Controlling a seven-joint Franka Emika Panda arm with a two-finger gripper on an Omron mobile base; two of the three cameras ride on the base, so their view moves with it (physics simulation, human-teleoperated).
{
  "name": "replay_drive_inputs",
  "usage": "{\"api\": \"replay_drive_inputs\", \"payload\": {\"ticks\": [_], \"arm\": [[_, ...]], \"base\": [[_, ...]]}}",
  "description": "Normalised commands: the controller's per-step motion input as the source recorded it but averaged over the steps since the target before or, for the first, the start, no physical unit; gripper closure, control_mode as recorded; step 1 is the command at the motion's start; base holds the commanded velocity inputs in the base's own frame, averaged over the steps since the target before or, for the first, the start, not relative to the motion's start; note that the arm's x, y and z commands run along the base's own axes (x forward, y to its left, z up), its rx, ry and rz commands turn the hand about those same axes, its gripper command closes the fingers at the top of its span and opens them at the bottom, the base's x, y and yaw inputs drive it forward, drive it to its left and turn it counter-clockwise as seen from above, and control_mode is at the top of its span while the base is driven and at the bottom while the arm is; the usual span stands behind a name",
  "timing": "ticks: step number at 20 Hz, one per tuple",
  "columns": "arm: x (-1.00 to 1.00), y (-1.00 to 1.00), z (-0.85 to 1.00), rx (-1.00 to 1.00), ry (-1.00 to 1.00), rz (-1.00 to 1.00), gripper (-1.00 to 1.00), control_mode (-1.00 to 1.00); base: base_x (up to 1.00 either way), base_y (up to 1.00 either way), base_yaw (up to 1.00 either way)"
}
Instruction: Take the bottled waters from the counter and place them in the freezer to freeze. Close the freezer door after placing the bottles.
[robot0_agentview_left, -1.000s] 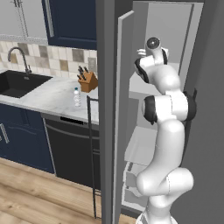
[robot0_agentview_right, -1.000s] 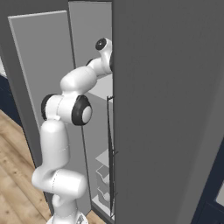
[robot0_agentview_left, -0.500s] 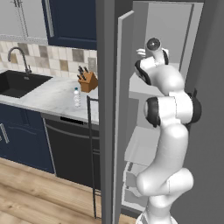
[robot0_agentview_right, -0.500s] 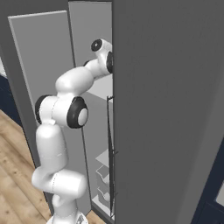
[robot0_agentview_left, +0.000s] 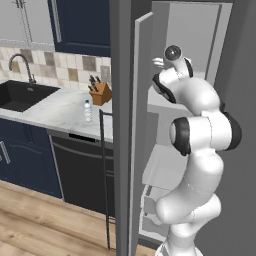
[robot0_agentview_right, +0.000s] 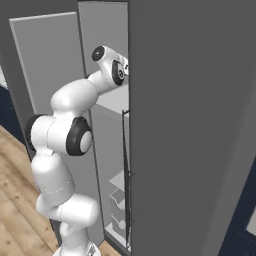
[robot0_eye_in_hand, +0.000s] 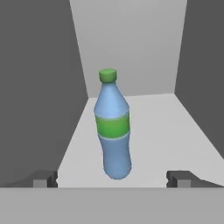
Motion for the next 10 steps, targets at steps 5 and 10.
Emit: {"api": "replay_drive_inputs", "payload": {"ticks": [5, 10], "arm": [[-0.61, 0.17, 0.15, 0.00, 0.00, 0.03, -1.00, -1.00], [-0.90, 0.08, 0.09, 0.01, -0.01, 0.10, -1.00, -1.00]], "base": [[0.00, 0.00, 0.00], [0.00, 0.00, 0.00]]}}
